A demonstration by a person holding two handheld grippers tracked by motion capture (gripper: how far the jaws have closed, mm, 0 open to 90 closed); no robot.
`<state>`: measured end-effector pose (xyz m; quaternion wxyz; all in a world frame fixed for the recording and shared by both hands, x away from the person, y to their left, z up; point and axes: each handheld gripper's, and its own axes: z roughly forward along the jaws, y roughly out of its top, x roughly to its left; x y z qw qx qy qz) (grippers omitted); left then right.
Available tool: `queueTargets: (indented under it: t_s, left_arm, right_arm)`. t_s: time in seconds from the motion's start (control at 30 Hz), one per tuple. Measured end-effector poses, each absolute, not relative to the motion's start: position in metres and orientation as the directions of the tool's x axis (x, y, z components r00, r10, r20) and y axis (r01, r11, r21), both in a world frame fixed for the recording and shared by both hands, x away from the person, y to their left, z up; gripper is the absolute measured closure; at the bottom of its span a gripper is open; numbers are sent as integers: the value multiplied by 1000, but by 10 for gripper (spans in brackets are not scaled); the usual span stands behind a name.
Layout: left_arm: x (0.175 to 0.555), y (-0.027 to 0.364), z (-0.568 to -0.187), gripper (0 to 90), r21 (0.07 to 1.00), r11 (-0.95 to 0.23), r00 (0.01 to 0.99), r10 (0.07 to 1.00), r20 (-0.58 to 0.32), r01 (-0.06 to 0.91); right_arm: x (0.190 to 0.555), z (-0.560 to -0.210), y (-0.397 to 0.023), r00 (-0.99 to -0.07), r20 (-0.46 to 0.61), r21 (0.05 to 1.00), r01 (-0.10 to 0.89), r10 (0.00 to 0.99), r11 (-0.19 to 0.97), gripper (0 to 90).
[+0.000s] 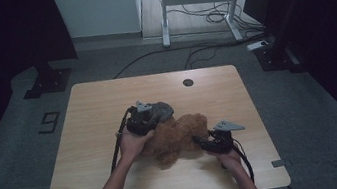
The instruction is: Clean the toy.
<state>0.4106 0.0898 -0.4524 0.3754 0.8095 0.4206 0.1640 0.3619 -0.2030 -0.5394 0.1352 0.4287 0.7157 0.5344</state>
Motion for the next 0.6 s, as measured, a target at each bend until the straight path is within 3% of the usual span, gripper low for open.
queueTargets:
  t_s: [0.3,0.4,0.6]
  left_arm:
    - [380,94,-464,769,785,-397,627,779,13,476]
    - [366,98,-468,774,805,-383,632,775,13,453]
    - [352,99,-472,775,819,-379,641,767,17,432]
  right_arm:
    - [358,-537,-204,-628,237,883,458,741,105,397]
    - [356,-536,-208,-664,247,879,461,706,125,285]
    - [355,-525,-216,-676,262,870,474,689,135,141]
